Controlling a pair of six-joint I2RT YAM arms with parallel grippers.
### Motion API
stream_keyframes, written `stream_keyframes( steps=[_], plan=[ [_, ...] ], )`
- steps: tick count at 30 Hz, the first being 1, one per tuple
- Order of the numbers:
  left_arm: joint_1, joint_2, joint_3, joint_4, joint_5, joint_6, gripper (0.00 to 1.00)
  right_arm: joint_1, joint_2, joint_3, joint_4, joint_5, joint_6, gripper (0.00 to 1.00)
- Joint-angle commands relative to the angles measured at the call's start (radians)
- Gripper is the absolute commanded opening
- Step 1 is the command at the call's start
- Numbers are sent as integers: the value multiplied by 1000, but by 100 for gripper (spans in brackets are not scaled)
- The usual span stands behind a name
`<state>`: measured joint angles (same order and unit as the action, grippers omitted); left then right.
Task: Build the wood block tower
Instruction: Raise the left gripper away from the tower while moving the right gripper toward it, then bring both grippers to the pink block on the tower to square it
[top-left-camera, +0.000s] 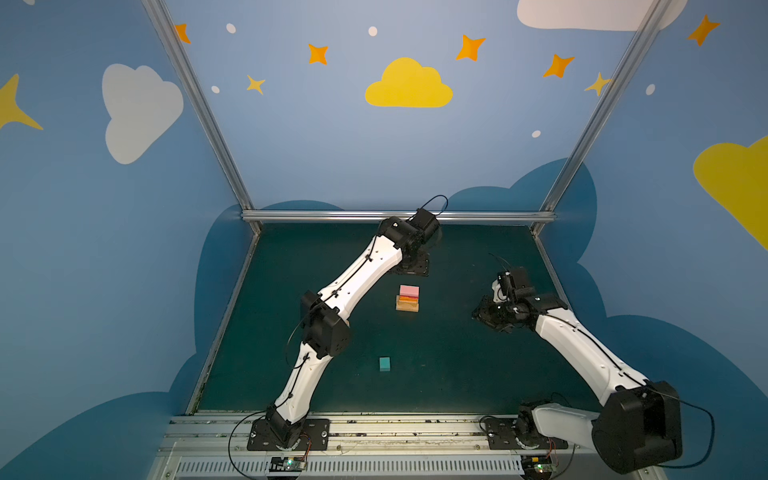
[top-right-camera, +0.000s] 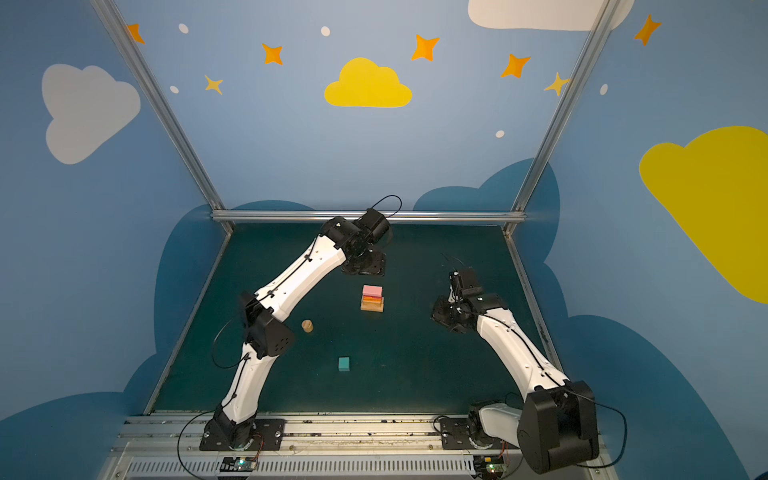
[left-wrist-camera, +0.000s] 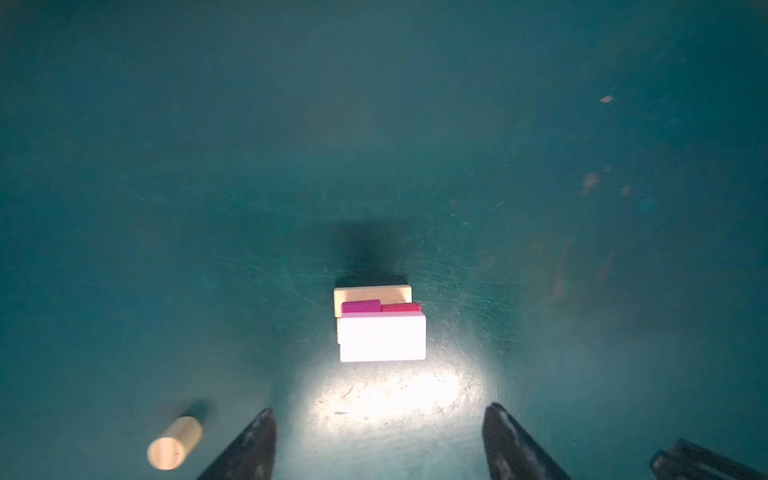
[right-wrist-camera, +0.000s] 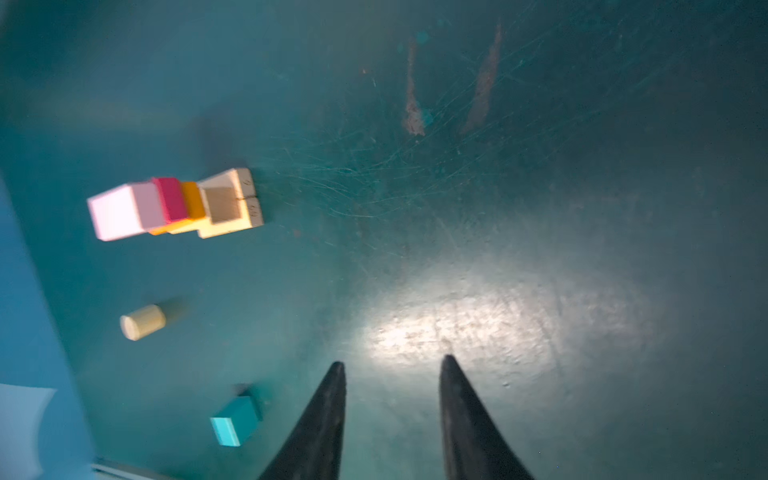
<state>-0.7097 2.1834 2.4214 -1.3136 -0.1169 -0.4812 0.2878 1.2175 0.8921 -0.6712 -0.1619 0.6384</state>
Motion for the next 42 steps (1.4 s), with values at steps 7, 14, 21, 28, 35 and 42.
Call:
stream_keyframes(
  steps=[7,14,21,28,35,42],
  plan=[
    [16,-395,-469,244,-2,-20,39,137,-60,-2,48,-2,75,0],
    [76,-690,-960,565,127,-88,18,257,-16,-31,211,-5,154,0],
    [143,-786,-1267,823,364,-179,4,338,117,4,311,19,190,0],
    [166,-707,-1310,919,468,-194,4,373,220,69,360,64,209,0],
    [170,-617,-1307,991,560,-220,4,348,281,116,351,105,221,0],
    [153,-572,-1300,1000,574,-232,4,288,348,170,359,70,216,0]
  ],
)
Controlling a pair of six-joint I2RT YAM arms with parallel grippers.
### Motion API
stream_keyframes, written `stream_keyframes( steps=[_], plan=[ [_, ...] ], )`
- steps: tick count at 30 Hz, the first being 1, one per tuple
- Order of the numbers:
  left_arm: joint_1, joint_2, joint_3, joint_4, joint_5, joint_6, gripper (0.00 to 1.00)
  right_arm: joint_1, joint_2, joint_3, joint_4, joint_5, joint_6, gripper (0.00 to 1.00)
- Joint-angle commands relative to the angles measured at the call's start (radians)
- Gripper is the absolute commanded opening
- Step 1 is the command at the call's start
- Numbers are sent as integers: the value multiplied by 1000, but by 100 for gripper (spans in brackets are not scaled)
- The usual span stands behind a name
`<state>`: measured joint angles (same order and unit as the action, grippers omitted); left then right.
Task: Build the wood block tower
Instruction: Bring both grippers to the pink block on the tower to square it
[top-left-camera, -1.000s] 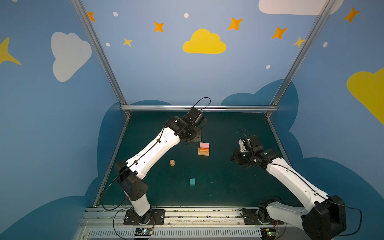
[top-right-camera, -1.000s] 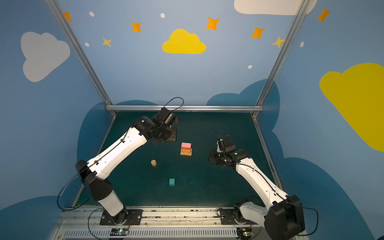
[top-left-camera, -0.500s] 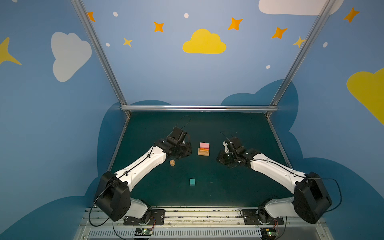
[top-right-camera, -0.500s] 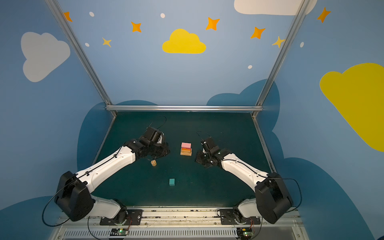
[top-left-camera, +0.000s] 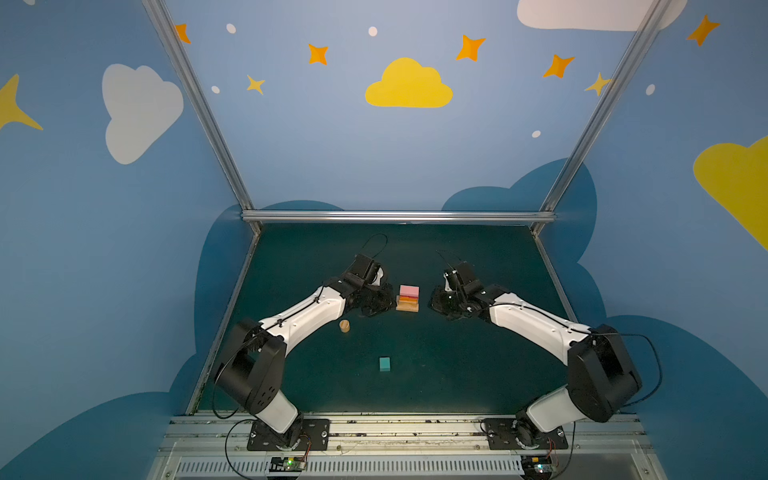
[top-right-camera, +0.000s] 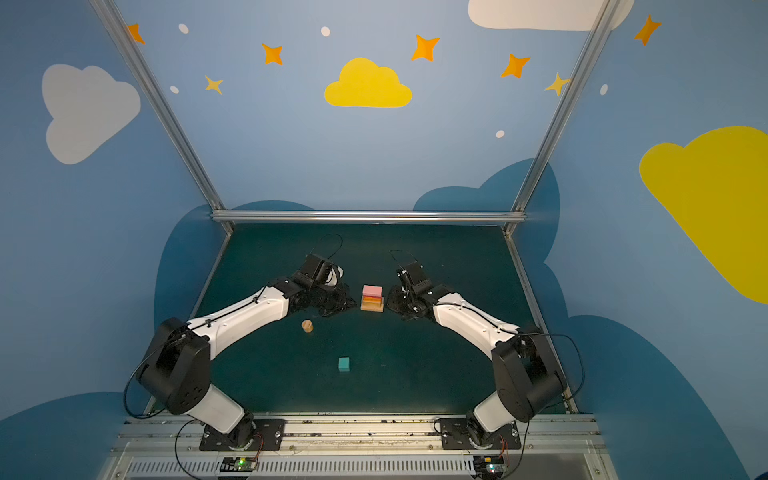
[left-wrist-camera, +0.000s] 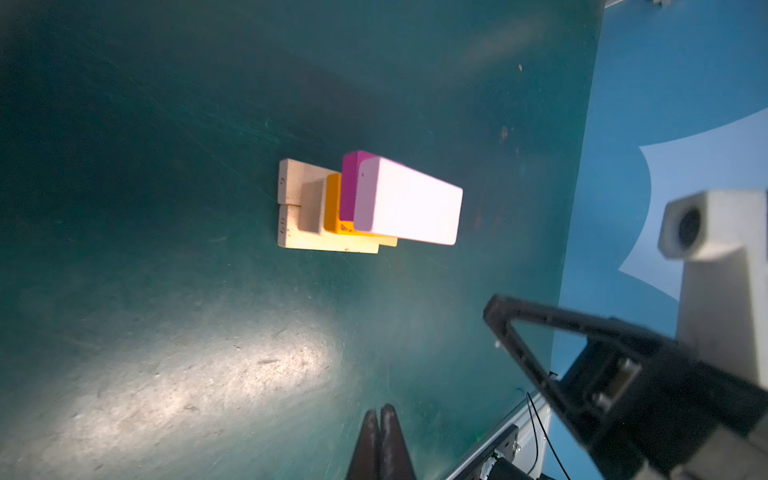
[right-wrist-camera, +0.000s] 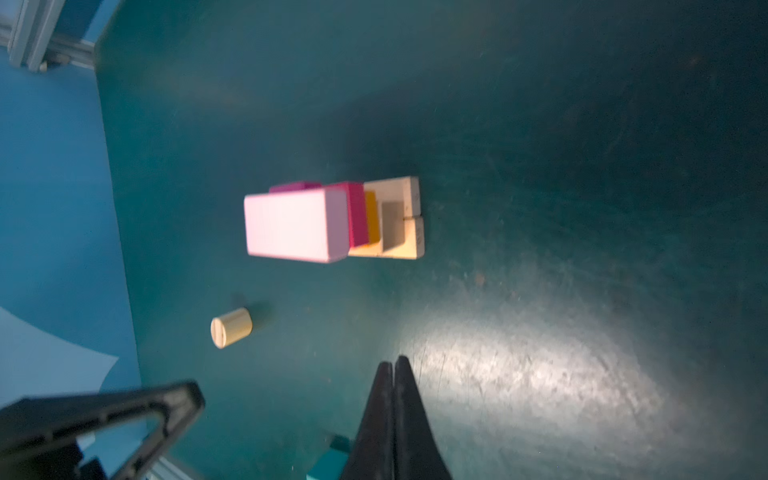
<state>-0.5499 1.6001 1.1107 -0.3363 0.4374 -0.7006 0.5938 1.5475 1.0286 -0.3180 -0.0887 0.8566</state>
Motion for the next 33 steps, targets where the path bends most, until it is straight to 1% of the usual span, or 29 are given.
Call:
stream_keyframes(
  steps=[1,5,8,12,17,23,25,26,29,33],
  plan=[
    [-11,18,8,32,23,-21,4,-25,24,36,13,-8,-2,0],
    [-30,54,9,88,25,-74,4,-52,41,37,42,-35,3,0],
    [-50,74,7,141,2,-133,4,-63,50,36,51,-49,2,0],
    [-79,89,3,199,-54,-186,4,-74,47,23,63,-60,2,0],
    [-92,115,18,214,-119,-220,4,-90,36,7,79,-74,2,0],
    [-120,151,70,149,-217,-193,4,-104,23,-14,92,-85,1,0],
    [-127,162,86,140,-218,-188,4,-109,17,-21,98,-88,2,0],
    [-131,166,92,138,-255,-185,4,-111,15,-25,99,-89,2,0],
    [-151,178,125,104,-305,-158,4,-116,10,-34,106,-95,2,0],
    [-166,197,157,71,-322,-140,4,-122,2,-42,108,-99,4,0]
  ],
)
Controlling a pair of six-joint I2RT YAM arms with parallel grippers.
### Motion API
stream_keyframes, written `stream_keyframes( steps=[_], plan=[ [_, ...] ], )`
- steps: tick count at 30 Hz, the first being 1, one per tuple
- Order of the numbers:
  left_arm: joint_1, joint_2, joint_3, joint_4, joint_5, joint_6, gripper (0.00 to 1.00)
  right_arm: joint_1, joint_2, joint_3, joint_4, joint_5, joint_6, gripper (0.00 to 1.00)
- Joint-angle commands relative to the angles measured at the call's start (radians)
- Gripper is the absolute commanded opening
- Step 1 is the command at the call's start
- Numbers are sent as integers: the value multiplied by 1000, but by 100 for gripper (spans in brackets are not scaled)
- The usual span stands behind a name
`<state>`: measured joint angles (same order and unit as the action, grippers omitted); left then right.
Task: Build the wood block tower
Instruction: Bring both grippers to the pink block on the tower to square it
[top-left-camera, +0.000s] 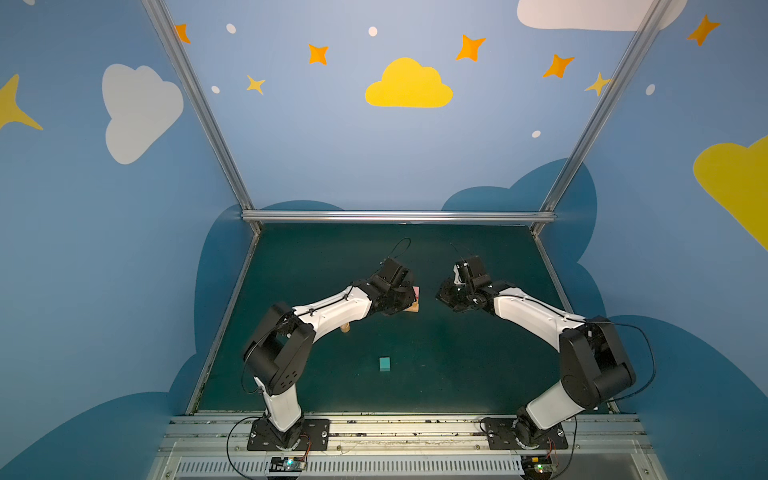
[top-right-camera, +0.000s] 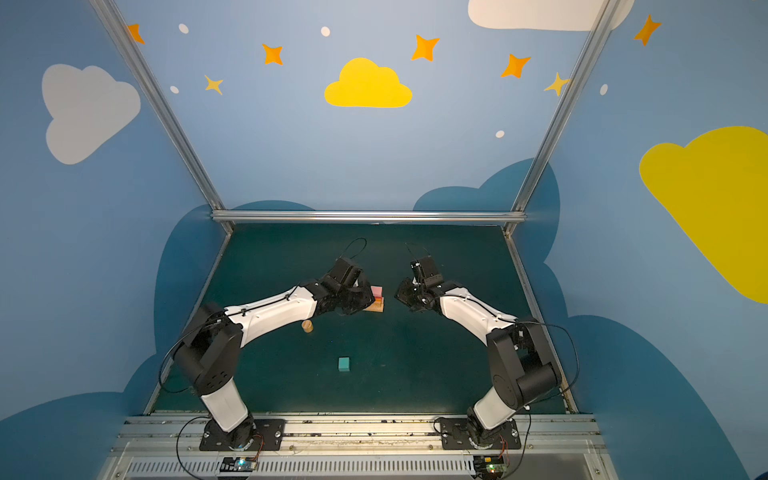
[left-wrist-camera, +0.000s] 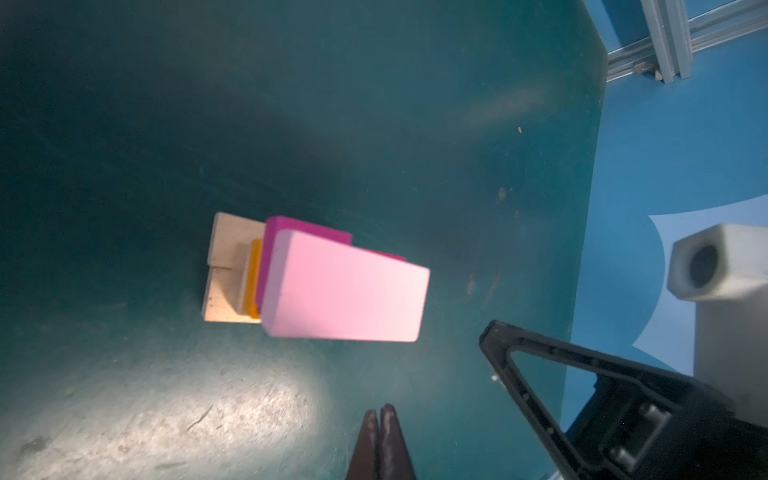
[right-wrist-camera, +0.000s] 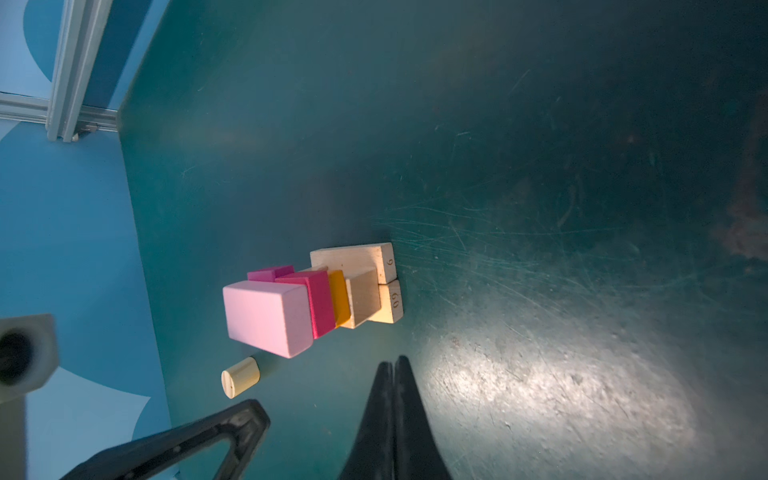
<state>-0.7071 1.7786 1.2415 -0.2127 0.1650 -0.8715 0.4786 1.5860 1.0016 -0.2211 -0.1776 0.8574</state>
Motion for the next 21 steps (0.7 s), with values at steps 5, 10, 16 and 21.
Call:
stream_keyframes(
  steps=[5,10,16,21],
  plan=[
    [-21,30,42,-88,-70,45,4,-11,-45,-22,14,-13,3,0],
    [-32,36,65,-133,-112,63,4,-12,-50,-29,17,-15,5,0],
    [-34,59,85,-150,-139,75,4,-14,-55,-35,21,-16,8,0],
    [-36,83,118,-177,-158,92,4,-14,-60,-38,16,-14,8,0]
  ],
)
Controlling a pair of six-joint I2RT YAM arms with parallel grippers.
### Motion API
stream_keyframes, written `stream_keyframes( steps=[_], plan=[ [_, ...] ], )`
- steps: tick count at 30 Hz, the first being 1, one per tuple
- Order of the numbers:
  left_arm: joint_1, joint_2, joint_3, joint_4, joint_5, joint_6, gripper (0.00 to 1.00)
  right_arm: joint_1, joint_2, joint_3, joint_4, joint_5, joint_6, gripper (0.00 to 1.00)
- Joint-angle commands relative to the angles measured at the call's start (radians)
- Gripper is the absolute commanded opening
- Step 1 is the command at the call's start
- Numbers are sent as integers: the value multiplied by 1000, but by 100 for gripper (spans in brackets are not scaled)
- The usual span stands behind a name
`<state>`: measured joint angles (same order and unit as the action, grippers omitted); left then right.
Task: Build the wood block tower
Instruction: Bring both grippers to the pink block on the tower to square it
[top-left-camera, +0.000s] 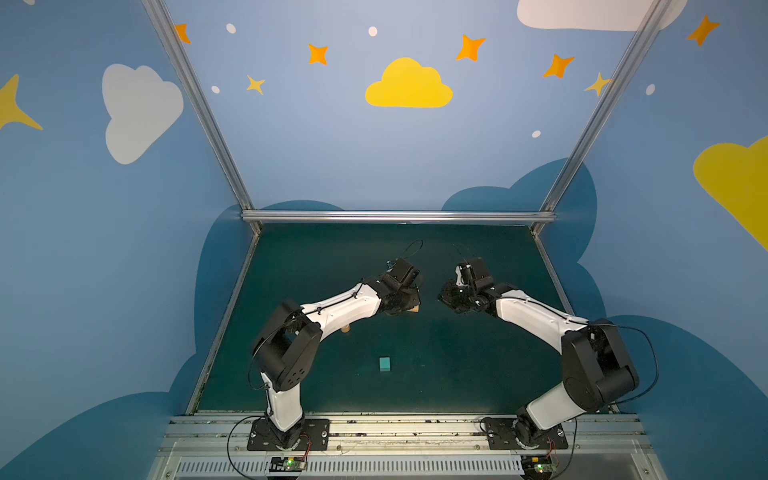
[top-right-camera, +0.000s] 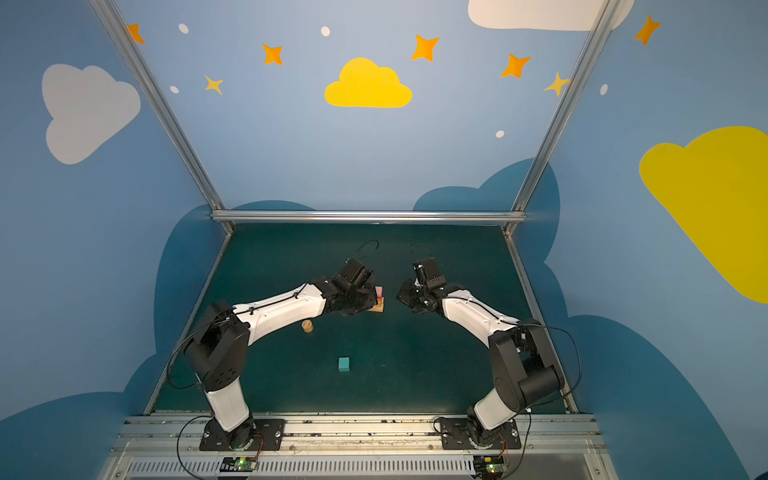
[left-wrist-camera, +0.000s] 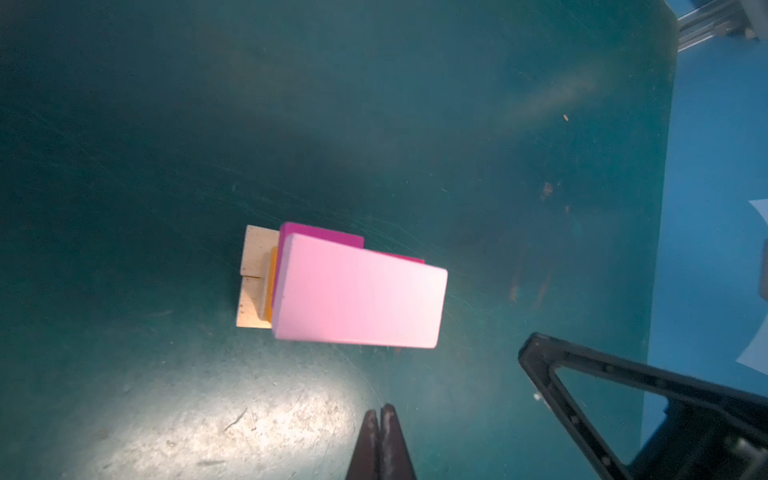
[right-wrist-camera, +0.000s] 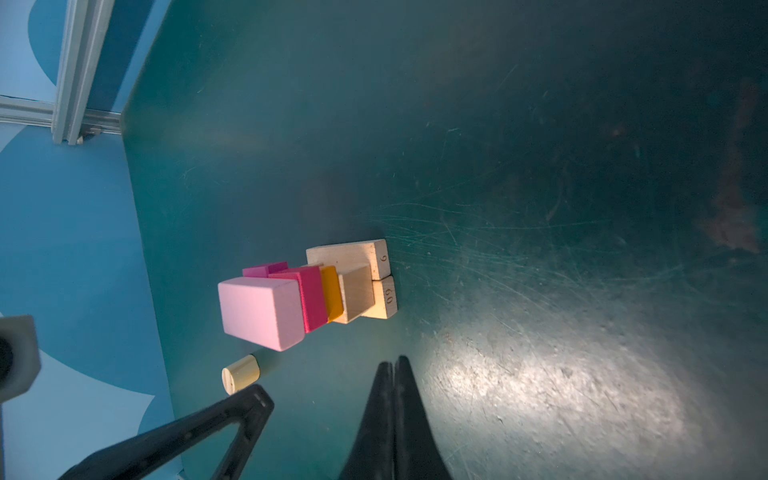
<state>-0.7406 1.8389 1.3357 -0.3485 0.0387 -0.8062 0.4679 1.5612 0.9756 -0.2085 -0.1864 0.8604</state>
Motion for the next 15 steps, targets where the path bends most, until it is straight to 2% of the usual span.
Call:
stream_keyframes(
  steps=[1,15],
  plan=[
    [-3,24,27,-40,-31,28,4,-3,-35,-12,4,-4,5,0],
    [-5,36,42,-47,-39,33,4,-7,-35,-14,6,-9,5,0]
  ],
)
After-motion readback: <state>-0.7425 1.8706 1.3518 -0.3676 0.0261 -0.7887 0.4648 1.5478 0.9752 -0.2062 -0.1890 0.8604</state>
